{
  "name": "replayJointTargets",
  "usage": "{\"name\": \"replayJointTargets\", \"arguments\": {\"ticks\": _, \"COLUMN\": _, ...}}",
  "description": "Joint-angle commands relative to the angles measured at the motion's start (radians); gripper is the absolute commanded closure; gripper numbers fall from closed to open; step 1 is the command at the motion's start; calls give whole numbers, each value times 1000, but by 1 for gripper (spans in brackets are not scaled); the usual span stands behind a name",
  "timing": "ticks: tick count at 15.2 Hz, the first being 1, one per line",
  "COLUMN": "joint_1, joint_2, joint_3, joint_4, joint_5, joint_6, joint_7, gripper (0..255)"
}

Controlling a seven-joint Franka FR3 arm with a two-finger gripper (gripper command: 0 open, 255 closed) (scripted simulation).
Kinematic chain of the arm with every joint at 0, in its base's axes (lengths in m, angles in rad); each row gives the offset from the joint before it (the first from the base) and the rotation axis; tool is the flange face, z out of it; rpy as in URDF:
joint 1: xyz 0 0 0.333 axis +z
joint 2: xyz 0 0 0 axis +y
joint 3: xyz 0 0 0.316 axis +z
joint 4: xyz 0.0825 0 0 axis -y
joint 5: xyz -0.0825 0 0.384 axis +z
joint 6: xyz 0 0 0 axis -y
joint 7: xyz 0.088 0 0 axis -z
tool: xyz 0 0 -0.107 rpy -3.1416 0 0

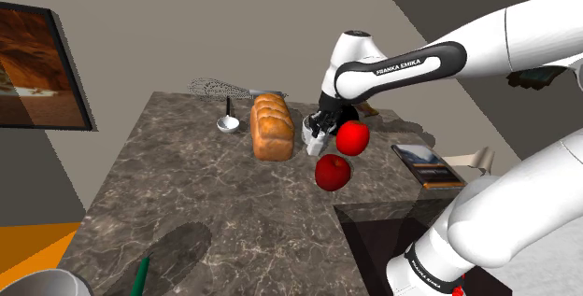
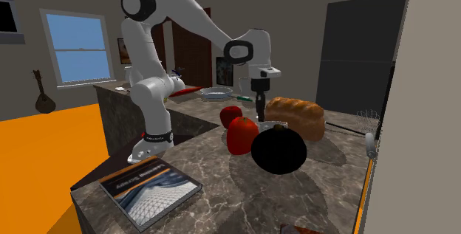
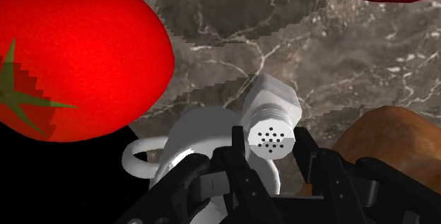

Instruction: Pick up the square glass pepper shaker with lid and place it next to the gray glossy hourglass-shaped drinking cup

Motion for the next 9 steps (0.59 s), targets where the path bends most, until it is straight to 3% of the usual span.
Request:
{"name": "replayJointTargets", "arguments": {"ticks": 1, "joint_1": 4, "joint_2": -4, "joint_3": 3, "joint_4": 5, "joint_5": 4, "joint_6": -25, "joint_7": -2, "gripper": 255}}
{"name": "replayJointTargets", "arguments": {"ticks": 9, "joint_1": 5, "joint_2": -54, "joint_3": 4, "joint_4": 71, "joint_5": 9, "joint_6": -140, "joint_7": -9, "gripper": 255}}
